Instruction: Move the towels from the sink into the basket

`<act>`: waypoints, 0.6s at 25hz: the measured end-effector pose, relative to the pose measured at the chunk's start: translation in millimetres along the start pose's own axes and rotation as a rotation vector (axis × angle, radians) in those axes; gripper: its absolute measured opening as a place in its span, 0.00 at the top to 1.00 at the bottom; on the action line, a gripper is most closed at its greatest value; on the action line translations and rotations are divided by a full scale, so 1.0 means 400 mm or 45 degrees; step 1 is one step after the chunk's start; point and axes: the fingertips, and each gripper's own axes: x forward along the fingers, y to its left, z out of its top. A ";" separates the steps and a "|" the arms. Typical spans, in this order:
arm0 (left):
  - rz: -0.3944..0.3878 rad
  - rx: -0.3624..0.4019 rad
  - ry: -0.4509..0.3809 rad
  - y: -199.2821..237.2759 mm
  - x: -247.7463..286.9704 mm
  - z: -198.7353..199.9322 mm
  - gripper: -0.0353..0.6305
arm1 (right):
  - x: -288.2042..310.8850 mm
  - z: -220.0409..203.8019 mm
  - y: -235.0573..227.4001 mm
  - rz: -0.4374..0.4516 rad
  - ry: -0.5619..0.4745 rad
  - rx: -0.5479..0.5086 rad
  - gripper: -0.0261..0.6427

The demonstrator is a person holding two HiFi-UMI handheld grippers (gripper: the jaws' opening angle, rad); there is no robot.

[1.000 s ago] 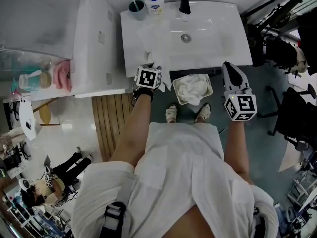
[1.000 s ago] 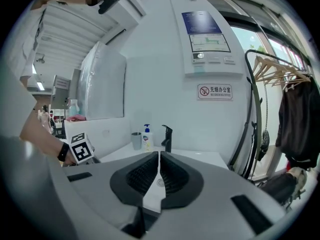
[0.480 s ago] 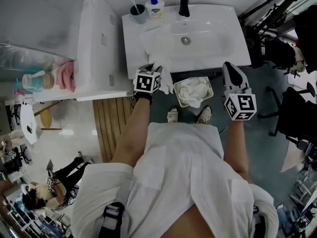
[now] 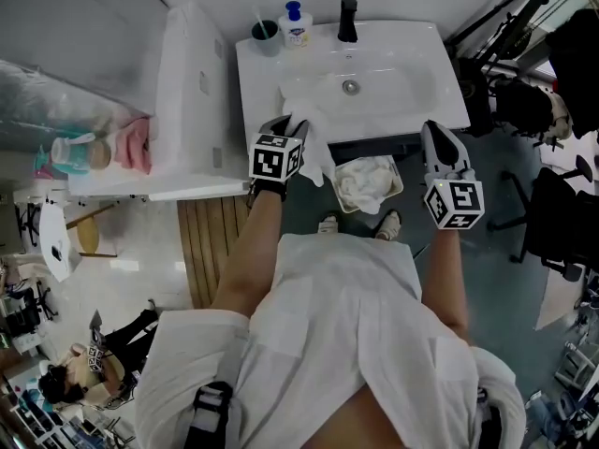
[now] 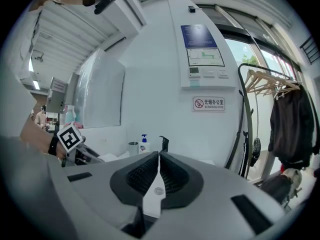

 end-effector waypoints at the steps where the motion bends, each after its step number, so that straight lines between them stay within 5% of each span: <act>1: -0.003 0.008 -0.018 -0.004 -0.007 0.011 0.78 | -0.005 0.004 -0.001 -0.006 -0.005 0.001 0.92; 15: -0.045 0.132 -0.313 -0.059 -0.125 0.214 0.79 | -0.073 0.063 -0.041 -0.101 -0.076 -0.012 0.92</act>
